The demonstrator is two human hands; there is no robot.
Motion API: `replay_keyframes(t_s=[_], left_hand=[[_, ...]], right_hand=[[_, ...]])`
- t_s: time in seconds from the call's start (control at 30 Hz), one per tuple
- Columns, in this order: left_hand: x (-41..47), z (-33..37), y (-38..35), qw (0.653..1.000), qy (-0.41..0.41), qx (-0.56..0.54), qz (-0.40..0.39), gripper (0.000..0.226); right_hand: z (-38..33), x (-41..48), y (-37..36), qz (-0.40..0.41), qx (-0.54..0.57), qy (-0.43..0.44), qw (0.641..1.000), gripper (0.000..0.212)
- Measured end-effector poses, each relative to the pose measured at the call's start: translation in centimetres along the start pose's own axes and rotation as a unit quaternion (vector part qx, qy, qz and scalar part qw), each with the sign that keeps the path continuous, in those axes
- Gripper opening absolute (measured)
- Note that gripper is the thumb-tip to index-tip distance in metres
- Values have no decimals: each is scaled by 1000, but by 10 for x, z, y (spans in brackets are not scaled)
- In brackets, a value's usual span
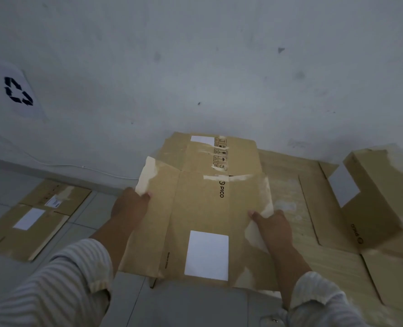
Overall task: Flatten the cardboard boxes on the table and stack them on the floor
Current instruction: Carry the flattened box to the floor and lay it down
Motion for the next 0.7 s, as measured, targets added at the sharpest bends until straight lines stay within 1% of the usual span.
replay_keyframes(t_s=[0.2, 0.43, 0.57, 0.7], left_hand=[[-43, 4, 30, 998, -10, -47, 31, 55], [-97, -16, 70, 992, -7, -109, 63, 52], [-117, -32, 96, 990, -7, -120, 78, 49], [-123, -60, 128, 987, -3, -138, 88, 48]], right_hand=[[-5, -29, 36, -8, 27, 47, 998, 65], [-7, -78, 66, -19, 31, 91, 995, 65], [-14, -104, 67, -21, 27, 104, 994, 69], [-30, -137, 48, -29, 27, 121, 992, 71]])
Point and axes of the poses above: each hand's wrist, its own x-axis towards the middle knuckle, its own y-axis out of the back of the hand, z = x × y, the point moved 6 cm from there along x, towards the middle knuckle, and after that the axes turned 7 degrees about -y, right-handed, at the moved point
